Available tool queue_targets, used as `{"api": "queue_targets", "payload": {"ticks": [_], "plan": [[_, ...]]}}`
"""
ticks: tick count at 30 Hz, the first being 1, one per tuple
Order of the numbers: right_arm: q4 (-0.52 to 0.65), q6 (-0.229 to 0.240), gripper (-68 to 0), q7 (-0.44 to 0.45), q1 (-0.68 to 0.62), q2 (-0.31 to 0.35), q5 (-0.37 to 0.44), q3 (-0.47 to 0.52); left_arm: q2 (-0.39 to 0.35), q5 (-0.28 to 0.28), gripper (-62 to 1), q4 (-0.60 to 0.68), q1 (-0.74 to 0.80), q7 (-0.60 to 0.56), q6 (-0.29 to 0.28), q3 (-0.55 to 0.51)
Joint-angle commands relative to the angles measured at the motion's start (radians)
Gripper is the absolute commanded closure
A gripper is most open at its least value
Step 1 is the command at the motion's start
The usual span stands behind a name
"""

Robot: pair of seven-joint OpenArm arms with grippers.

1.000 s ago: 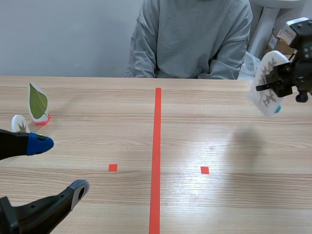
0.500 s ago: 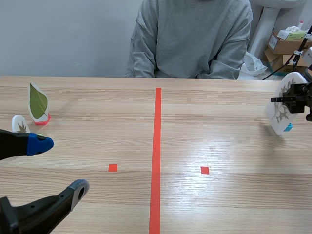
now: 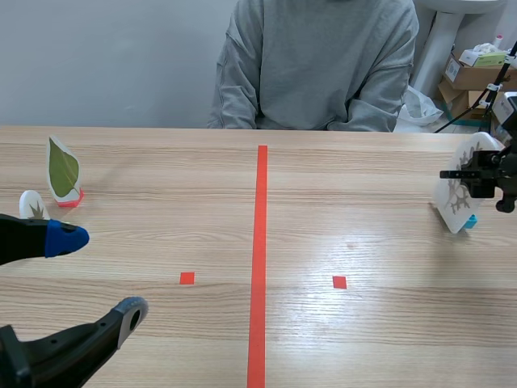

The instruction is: Do the leaf sorting experiment

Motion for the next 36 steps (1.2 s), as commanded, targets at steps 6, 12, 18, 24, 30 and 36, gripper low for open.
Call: {"api": "queue_targets", "payload": {"ticks": [6, 12, 18, 24, 30, 36], "plan": [[0.014, -0.011, -1.8, 0.013, -0.010, 0.018, 0.004, 0.003, 0.007, -0.014, -56.6, 0.008, -0.003, -0.014, 0.002, 0.007], [0.014, -0.011, -12.4, 0.017, -0.013, 0.018, 0.003, 0.003, 0.007, -0.014, -56.6, 0.008, -0.003, -0.014, 0.002, 0.007], [0.014, -0.010, -30.7, 0.016, -0.013, 0.019, 0.002, 0.003, 0.007, -0.014, -56.6, 0.008, -0.003, -0.014, 0.002, 0.007], [0.017, 0.040, -49.6, 0.008, -0.013, 0.019, -0.022, 0.003, 0.007, -0.014, -56.6, 0.008, -0.003, -0.014, 0.002, 0.007], [0.018, 0.157, -53.2, 0.007, -0.020, 0.034, -0.013, 0.011, 0.007, -0.014, -56.6, 0.008, -0.003, -0.014, 0.002, 0.007], [0.093, 0.292, -58.3, 0.008, -0.128, 0.086, 0.043, 0.116, 0.008, -0.014, -56.6, 0.008, -0.003, -0.014, 0.002, 0.007]]}}
